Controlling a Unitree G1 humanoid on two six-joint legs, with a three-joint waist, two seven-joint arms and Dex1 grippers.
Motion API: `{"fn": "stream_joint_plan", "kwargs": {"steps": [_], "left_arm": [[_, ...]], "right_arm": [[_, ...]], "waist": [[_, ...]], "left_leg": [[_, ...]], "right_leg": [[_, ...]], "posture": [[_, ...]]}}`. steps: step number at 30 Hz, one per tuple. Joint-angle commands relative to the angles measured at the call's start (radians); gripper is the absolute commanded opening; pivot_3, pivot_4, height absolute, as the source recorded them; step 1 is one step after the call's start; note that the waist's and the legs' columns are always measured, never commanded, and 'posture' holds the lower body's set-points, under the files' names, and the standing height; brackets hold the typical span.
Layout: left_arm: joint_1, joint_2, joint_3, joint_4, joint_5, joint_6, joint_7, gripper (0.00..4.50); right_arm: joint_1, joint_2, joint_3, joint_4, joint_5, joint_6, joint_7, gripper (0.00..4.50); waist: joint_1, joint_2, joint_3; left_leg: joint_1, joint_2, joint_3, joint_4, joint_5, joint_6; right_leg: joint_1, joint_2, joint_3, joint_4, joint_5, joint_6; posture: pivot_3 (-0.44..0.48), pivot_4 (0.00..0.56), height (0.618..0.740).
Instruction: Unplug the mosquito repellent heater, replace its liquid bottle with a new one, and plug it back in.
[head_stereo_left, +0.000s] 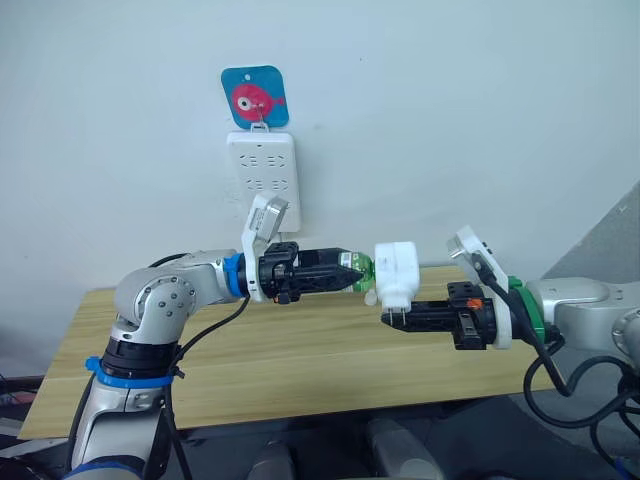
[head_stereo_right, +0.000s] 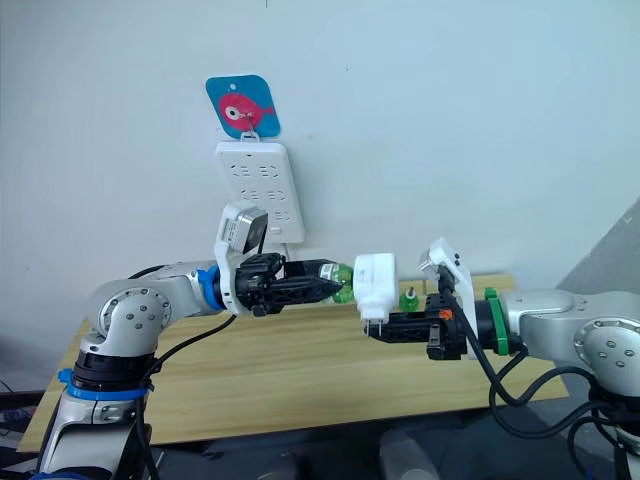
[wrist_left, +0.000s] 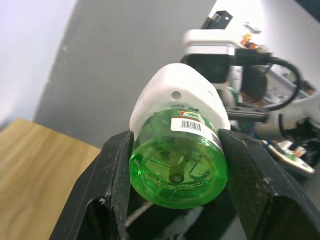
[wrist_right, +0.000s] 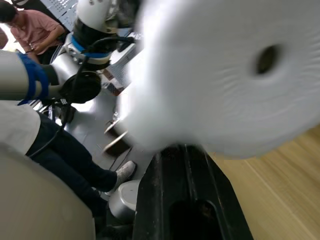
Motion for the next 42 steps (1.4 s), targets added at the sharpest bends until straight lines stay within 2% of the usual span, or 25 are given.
{"fn": "stream_joint_plan", "kwargs": {"steps": [1, 12, 33, 35, 37, 41, 42], "left_arm": [[-0.016, 0.001, 0.0, -0.009, 0.041, -0.053, -0.014, 2.33], [0.009, 0.017, -0.025, -0.035, 0.078, -0.069, -0.058, 2.32], [-0.004, -0.003, -0.011, -0.035, 0.057, -0.044, -0.028, 2.32], [-0.007, -0.009, -0.003, -0.028, 0.05, -0.038, -0.019, 2.32], [-0.009, -0.01, 0.007, -0.018, 0.039, -0.024, -0.015, 2.32], [-0.012, 0.005, 0.018, 0.005, 0.022, 0.014, -0.03, 2.32], [-0.012, 0.009, 0.02, 0.009, 0.022, 0.019, -0.034, 2.32]], "right_arm": [[-0.032, -0.008, -0.034, -0.018, 0.091, -0.035, -0.036, 0.0], [-0.08, 0.028, -0.023, 0.016, 0.132, -0.088, -0.126, 0.0], [-0.089, 0.046, -0.026, 0.023, 0.128, -0.089, -0.121, 0.0], [-0.081, 0.018, -0.016, -0.009, 0.081, -0.064, -0.07, 0.0], [-0.055, -0.026, 0.001, -0.072, -0.037, -0.067, 0.029, 0.0], [0.031, -0.155, 0.09, -0.157, -0.425, -0.229, 0.242, 0.0], [0.053, -0.172, 0.099, -0.158, -0.496, -0.278, 0.28, 0.17]], "waist": [[0.0, 0.0, 0.0], [0.0, 0.0, 0.0], [0.0, 0.0, 0.0], [0.0, 0.0, 0.0], [0.0, 0.0, 0.0], [0.001, 0.0, 0.0], [0.001, 0.0, 0.0]], "left_leg": [[0.0, 0.0, 0.0, 0.0, 0.0, 0.0], [0.0, 0.0, 0.0, 0.0, 0.0, 0.0], [0.0, 0.0, 0.0, 0.0, 0.0, 0.0], [0.0, 0.0, 0.0, 0.0, 0.0, 0.0], [0.0, 0.0, 0.0, 0.0, 0.0, 0.0], [0.0, 0.0, -0.001, -0.001, 0.0, 0.0], [0.0, 0.0, 0.0, -0.001, 0.0, 0.0]], "right_leg": [[0.0, 0.0, 0.0, 0.0, 0.0, 0.0], [0.0, 0.0, 0.0, 0.0, 0.0, 0.0], [0.0, 0.0, 0.0, 0.0, 0.0, 0.0], [0.0, 0.0, 0.0, 0.0, 0.0, 0.0], [0.0, 0.0, 0.0, 0.0, 0.0, 0.0], [0.0, 0.0, -0.001, -0.001, 0.0, 0.0], [0.0, 0.0, -0.001, -0.001, 0.0, 0.0]], "posture": [[-0.212, 0.059, 0.724], [-0.208, 0.058, 0.724], [-0.209, 0.06, 0.724], [-0.211, 0.059, 0.724], [-0.211, 0.059, 0.724], [-0.217, 0.056, 0.724], [-0.218, 0.056, 0.724]]}}
